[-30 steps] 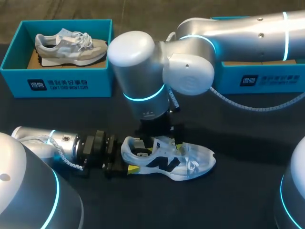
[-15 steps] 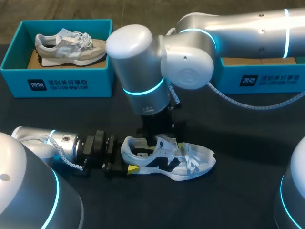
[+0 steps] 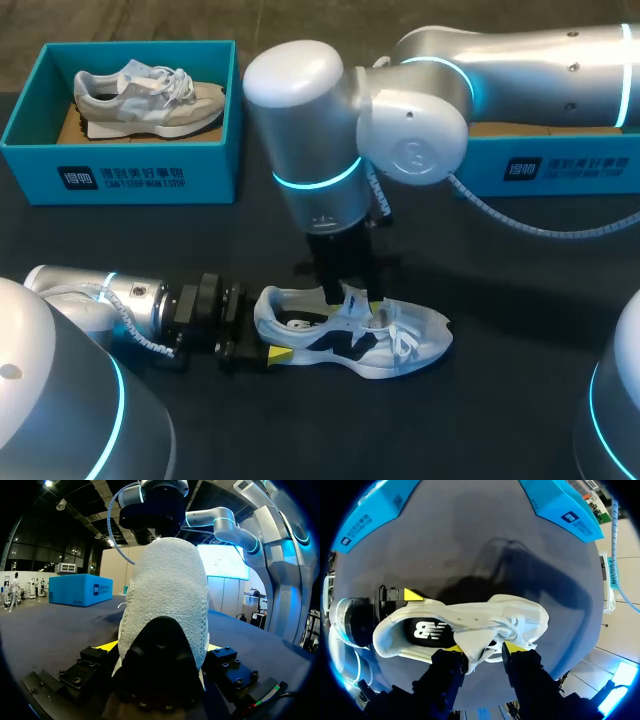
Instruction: Take the shoe out of the shoebox, open the shoe tongue, remove and reinsert the insole, then place the shoe into the shoebox
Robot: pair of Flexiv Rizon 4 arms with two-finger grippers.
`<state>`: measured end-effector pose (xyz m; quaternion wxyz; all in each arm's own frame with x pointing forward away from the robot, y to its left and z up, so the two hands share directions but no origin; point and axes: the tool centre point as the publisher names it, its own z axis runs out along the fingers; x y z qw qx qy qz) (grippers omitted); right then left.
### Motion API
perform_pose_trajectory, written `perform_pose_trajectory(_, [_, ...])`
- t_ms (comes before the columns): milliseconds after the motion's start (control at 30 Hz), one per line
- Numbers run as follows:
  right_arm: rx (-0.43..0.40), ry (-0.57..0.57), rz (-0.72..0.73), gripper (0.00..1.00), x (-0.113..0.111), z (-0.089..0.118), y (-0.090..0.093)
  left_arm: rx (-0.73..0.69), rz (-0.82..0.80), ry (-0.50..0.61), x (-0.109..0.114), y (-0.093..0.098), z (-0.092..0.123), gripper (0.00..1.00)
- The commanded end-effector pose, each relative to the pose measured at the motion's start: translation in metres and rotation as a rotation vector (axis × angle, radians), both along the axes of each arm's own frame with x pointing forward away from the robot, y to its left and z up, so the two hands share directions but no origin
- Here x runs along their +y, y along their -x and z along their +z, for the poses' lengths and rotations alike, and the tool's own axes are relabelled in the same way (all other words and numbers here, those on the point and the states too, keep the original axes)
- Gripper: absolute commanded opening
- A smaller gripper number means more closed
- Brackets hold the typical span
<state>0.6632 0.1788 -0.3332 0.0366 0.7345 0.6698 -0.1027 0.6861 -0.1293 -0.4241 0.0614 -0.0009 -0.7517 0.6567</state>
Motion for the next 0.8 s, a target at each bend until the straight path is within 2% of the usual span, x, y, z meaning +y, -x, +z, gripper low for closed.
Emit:
perform_pose_trajectory(33, [-0.051, 0.005, -0.185, 0.39, -0.004, 0.006, 0.01, -0.001, 0.004, -0.001, 0.003, 0.001, -0.003, 0.0])
perform_pose_trajectory(200, [-0.052, -0.016, -0.195, 0.29, -0.004, 0.008, 0.015, -0.001, 0.004, -0.001, 0.003, 0.001, -0.003, 0.0])
perform_pose_trajectory(367, [-0.049, -0.041, -0.205, 0.12, -0.006, 0.008, 0.016, -0.001, 0.004, -0.001, 0.003, 0.001, -0.003, 0.0])
perform_pose_trajectory(433, [-0.044, -0.057, -0.219, 0.0, -0.007, 0.007, 0.016, -0.001, 0.004, -0.001, 0.003, 0.001, -0.003, 0.0])
perform_pose_trajectory(800, [-0.072, -0.156, -0.348, 0.0, -0.019, 0.012, 0.016, -0.001, 0.004, -0.001, 0.003, 0.001, -0.003, 0.0])
